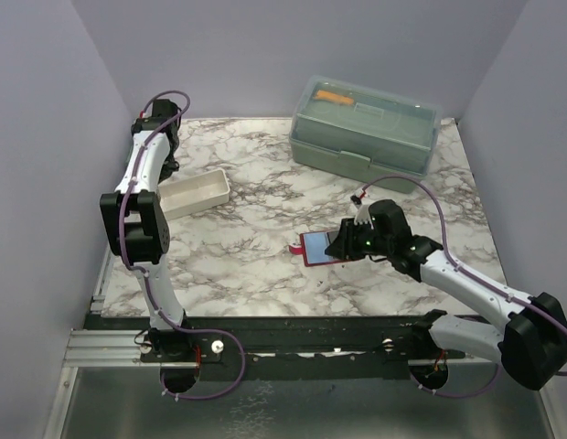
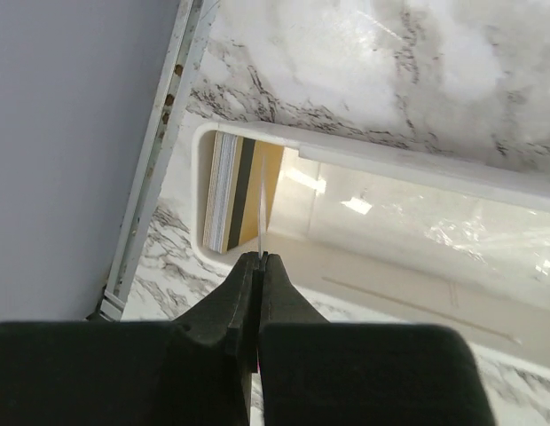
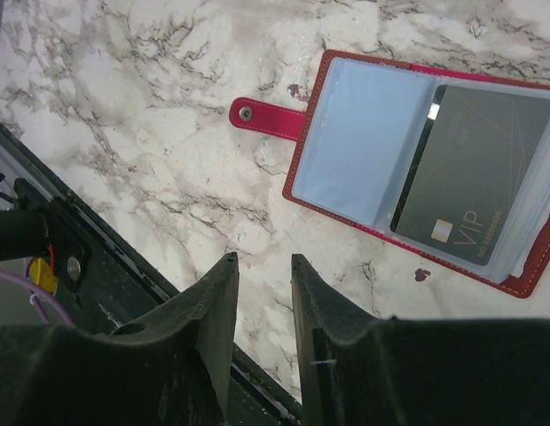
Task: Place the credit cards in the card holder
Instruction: Pick up the credit card from the storage box, then insert the credit card into the card holder.
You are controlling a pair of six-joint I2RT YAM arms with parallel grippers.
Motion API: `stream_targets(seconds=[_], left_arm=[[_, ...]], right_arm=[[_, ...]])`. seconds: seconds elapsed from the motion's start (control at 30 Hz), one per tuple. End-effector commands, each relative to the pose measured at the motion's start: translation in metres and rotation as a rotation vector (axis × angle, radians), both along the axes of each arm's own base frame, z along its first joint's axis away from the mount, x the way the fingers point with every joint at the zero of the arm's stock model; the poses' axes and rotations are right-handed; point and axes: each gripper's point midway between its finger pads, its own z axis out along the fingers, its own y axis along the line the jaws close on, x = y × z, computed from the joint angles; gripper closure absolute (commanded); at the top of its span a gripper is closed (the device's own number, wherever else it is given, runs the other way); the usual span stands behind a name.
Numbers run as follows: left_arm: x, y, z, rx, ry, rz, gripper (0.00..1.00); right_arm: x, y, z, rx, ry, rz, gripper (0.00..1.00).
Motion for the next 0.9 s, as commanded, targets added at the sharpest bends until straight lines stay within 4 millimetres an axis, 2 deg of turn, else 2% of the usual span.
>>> stream_targets(seconds=[0.0, 0.1, 0.3, 0.37, 0.5, 0.67, 0.7, 0.87], left_arm=[[0.006, -0.032, 0.063, -0.078, -0.186, -0.08, 1.0], [0.002, -0.056, 0.084, -0.167, -0.25, -0.14, 1.0], [-0.013, -0.153, 0.133, -0.524, -0.441, -0.42, 1.0], [-0.026, -0.187, 0.147, -0.641, -0.508, -0.504, 1.0], [-0.065, -0.259, 0.17, -0.95, -0.602, -0.704, 1.0], [-0.112, -0.313, 0.187, -1.293, -0.748, -0.796, 1.0], [-0.12, -0.32, 0.194, -1.347, -0.788, -0.827, 1.0], [-0.154, -0.348, 0.203, -1.499, -0.841, -0.897, 1.0]], right_arm=[[0.001, -0.002, 0.0, -0.017, 0.049, -0.027, 0.66], [0.001, 0.001, 0.004, 0.0, 0.066, -0.035, 0.66], [-0.004, 0.013, 0.018, 0.081, 0.111, -0.022, 0.66], [-0.005, 0.02, 0.024, 0.123, 0.129, -0.008, 0.66], [-0.007, 0.032, 0.044, 0.211, 0.158, 0.011, 0.65], [-0.01, 0.045, 0.077, 0.37, 0.145, 0.036, 0.58], [-0.011, 0.048, 0.086, 0.41, 0.142, 0.038, 0.56], [-0.011, 0.052, 0.114, 0.558, 0.129, 0.018, 0.42]])
